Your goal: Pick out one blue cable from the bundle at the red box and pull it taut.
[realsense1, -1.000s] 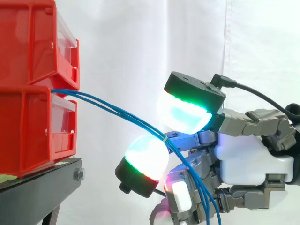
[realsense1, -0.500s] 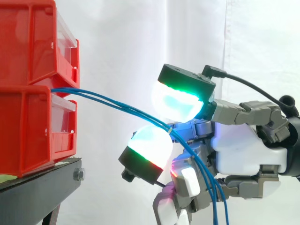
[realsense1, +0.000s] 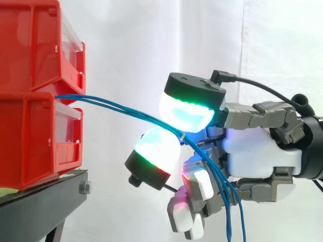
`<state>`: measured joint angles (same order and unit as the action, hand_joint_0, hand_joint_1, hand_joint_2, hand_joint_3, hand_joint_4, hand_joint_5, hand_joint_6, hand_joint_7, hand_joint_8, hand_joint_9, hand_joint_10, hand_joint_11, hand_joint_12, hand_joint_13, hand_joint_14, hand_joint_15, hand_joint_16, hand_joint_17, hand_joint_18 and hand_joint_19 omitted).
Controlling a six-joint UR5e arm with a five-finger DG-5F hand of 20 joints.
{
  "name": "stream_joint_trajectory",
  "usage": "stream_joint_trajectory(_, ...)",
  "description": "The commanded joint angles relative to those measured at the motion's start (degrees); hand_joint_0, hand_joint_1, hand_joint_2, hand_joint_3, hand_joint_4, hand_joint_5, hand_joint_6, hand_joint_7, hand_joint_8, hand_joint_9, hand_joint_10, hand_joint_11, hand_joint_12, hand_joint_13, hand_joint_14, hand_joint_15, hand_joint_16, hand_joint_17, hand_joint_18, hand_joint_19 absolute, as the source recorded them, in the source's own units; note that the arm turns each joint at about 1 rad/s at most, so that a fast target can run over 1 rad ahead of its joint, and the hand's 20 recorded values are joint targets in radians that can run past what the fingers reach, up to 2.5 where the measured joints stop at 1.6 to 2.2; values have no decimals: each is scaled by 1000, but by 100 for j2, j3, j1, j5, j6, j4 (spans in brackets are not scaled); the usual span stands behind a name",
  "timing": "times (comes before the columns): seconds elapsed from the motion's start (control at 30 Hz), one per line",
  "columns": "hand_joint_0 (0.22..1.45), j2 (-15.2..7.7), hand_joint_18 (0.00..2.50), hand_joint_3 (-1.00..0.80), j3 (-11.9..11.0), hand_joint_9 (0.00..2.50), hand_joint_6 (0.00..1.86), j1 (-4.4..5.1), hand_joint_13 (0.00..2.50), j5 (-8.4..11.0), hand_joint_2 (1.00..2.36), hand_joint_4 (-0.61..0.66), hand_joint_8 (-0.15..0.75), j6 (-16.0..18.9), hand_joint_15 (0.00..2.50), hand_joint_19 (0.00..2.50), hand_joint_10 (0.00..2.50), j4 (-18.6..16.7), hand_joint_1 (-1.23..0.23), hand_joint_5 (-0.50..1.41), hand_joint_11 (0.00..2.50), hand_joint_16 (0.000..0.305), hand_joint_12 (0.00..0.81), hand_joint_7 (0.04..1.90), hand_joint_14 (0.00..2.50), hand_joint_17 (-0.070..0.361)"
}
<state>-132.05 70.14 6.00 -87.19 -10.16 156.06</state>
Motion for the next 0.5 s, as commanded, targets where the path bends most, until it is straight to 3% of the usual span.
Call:
stream_joint_trajectory(0.0, 642, 4, 702, -199, -35, 1198, 658, -11, 982, 0, 1008, 162, 325, -30, 380, 764, 20, 12, -519, -56, 544, 60, 381, 1085, 15, 135)
stream_joint_trajectory(0.27, 641, 4, 701, -178, -334, 1179, 757, -81, 965, -132, 1009, 183, 323, -126, 402, 781, 24, 416, -510, -83, 592, 60, 377, 926, 16, 135)
stream_joint_trajectory(0.47, 634, 4, 711, -153, -405, 1180, 794, -99, 965, -140, 1010, 204, 321, -153, 407, 778, 22, 618, -516, -95, 620, 60, 379, 865, 16, 136)
